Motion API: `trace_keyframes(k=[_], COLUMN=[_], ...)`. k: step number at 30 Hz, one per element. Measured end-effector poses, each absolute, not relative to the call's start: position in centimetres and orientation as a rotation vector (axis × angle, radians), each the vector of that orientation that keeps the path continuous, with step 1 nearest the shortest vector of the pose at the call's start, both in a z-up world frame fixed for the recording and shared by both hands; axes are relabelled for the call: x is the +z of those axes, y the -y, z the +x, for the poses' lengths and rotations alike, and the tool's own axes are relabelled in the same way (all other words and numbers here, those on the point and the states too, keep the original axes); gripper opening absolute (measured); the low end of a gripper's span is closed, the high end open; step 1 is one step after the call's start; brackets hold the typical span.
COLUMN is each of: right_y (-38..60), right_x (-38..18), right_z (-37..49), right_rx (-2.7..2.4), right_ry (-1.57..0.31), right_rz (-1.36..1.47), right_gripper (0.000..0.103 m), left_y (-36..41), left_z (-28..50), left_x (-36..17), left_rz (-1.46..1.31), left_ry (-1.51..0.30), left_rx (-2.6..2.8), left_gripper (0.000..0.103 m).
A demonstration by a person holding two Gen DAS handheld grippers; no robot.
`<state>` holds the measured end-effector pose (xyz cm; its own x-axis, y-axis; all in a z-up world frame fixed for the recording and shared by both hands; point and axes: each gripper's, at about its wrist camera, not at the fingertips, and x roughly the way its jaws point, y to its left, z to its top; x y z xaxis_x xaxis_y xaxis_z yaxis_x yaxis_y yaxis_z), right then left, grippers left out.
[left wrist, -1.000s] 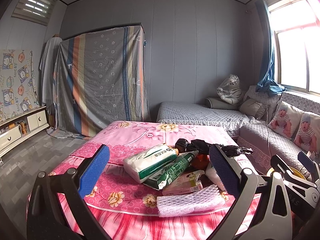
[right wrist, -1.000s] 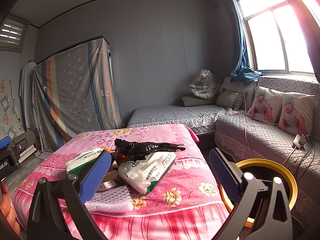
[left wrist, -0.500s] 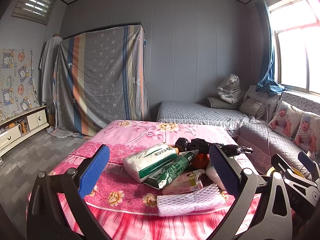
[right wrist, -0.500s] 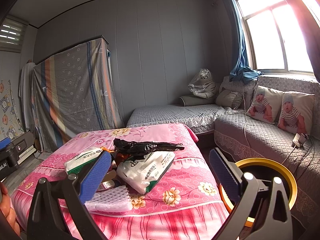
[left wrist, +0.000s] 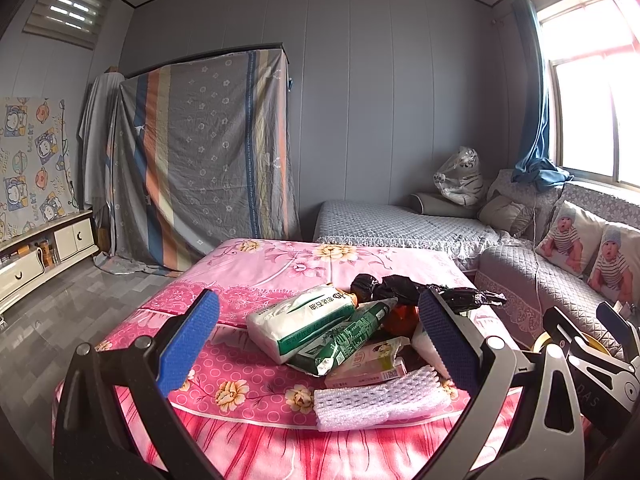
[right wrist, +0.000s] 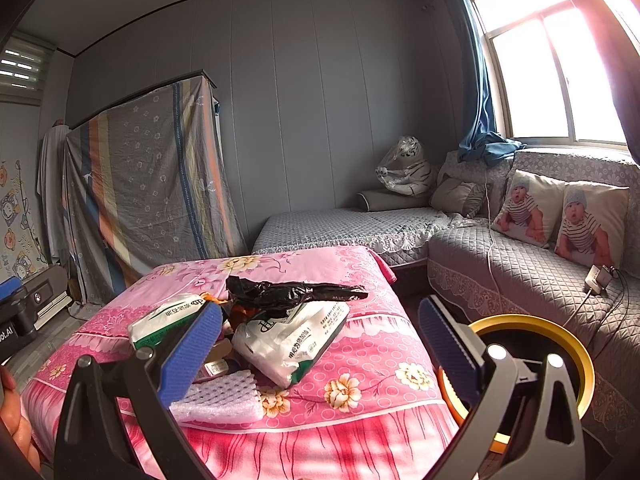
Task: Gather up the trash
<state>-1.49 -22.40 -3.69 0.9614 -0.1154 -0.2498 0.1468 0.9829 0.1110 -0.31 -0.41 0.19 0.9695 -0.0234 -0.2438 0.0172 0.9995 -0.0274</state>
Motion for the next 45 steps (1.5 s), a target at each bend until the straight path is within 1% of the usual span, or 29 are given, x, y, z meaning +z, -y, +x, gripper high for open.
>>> trace_keyframes(k=[14,17,21,26,31,34,38,41,45], right_y=[22.5,22.8,23.4,23.3,23.5,23.3,22.6,22.5,21.9], right_x=[-4.1,-4.1,-3.8,-4.0,-5.9,-7.0,-6.7,-5.4,-2.7], right_z=[-1.5,-1.5,-1.5,-0.7,1.7,2.3,3.0,4.5,8.4], right_rx=[-0.141,-0.159,-0.155,0.005,0.333,0.424,0.422,0.448,0.509], right_ry=[-0.246,-0.247,-0.242,-0.277,-0.471,-0.535,-0.552,-0.571,-0.631], right_rz=[0.134,0.142,0.142,0.100,0.146,0.172,0.040,-0.102,-0.226], right_gripper=[0.095,0.095,0.095,0.095,0.095,0.095,0.095,0.095,0.095], left_y=[0.3,0.0,-0.8,-2.9,-4.3,-4.7,-5.0,-5.4,-4.8], left_z=[-0.3,-0.5,-0.8,0.1,1.7,2.1,3.0,3.5,3.9], left_x=[0.0,-0.9,-2.6,-4.4,-6.5,-7.8,-8.7,-8.7,-8.4], left_rz=[-0.027,-0.025,0.045,0.023,-0.047,-0.093,-0.148,-0.182,-0.034], left_ry=[-0.252,-0.255,-0.238,-0.344,-0.520,-0.565,-0.575,-0.503,-0.432], left_rx=[-0.026,-0.051,-0.029,-0.087,-0.225,-0.283,-0.355,-0.397,-0.444], left_gripper=[0.095,0.095,0.095,0.095,0.095,0.095,0.095,0.095,0.095])
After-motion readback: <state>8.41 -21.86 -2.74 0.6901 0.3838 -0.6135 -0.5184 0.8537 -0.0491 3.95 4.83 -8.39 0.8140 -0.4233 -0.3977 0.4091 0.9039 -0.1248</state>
